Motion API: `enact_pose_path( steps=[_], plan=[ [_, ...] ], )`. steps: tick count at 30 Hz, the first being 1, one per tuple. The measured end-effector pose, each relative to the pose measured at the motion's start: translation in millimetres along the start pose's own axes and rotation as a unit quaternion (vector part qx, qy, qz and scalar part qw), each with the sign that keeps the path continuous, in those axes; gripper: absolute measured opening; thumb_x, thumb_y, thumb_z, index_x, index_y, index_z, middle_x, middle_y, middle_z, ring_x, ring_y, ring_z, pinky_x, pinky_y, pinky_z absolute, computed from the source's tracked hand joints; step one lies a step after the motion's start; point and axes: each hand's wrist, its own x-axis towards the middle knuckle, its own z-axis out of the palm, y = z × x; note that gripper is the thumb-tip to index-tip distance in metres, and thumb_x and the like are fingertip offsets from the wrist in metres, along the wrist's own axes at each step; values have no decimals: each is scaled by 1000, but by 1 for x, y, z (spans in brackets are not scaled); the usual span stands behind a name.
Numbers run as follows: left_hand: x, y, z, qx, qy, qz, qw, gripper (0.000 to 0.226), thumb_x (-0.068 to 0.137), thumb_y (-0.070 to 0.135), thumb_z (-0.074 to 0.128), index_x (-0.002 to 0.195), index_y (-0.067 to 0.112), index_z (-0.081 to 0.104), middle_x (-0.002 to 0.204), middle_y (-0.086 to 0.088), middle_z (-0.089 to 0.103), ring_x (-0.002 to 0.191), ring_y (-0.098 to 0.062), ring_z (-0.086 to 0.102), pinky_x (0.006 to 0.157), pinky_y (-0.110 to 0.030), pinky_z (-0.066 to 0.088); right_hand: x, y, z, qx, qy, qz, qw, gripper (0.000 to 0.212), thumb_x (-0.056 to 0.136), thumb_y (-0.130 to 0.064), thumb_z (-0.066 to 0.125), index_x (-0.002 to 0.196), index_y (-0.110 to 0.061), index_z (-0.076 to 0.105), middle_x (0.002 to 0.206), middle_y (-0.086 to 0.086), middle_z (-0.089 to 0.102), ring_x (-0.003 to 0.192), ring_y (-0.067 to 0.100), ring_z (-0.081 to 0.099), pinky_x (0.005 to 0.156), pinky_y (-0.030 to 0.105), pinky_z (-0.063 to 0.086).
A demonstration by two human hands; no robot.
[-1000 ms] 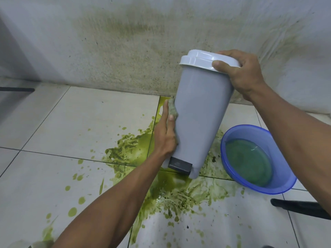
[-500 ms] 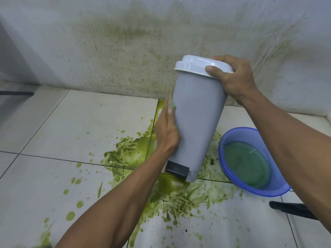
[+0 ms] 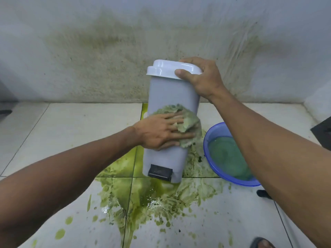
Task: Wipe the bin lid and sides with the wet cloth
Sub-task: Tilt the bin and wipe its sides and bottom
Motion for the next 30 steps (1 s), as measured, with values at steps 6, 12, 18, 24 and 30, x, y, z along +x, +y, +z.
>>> enact_pose_path(
  steps=[6, 12, 18, 24, 30],
  plan=[
    [36, 31, 5, -4, 31, -149, 988, 52, 105, 42, 43, 152, 20, 48, 153, -11, 51, 138, -37, 49, 123, -56, 19, 1, 5, -1, 1, 4, -2, 1000, 54, 62, -60, 78, 104, -27, 78, 106, -11, 74, 101, 11, 69, 94, 37, 54],
    [1, 44, 15, -50, -12, -107, 993, 58, 108, 48, 33, 161, 24, 27, 158, -9, 44, 146, -32, 40, 125, -48, 20, -4, 3, 1, 6, -4, -5, 1000, 51, 64, -57, 80, 105, -28, 78, 107, -11, 74, 99, 11, 69, 93, 39, 55],
    [-8, 63, 17, -271, 252, -558, 742, 69, 103, 44, 45, 162, 19, 18, 171, -3, 9, 157, -16, 15, 123, -25, 19, -10, -2, 3, -11, -2, -20, 1000, 47, 68, -53, 80, 108, -28, 78, 112, -11, 73, 103, 9, 68, 95, 38, 54],
    [-3, 76, -5, -583, 335, -693, 260, 49, 106, 54, 36, 123, 25, 71, 105, 11, 78, 99, -11, 74, 73, -22, 57, -28, -6, -2, 7, -10, -31, 999, 33, 75, -38, 84, 106, -27, 77, 113, -13, 73, 105, 5, 66, 95, 32, 53],
    [-2, 73, -15, -624, 309, -707, 122, 43, 104, 46, 47, 102, 19, 81, 102, -3, 79, 100, -25, 75, 98, -48, 56, -60, -9, -7, 3, -47, -70, 996, 35, 73, -39, 82, 106, -29, 77, 116, -16, 72, 117, 7, 61, 105, 34, 46]
  ],
)
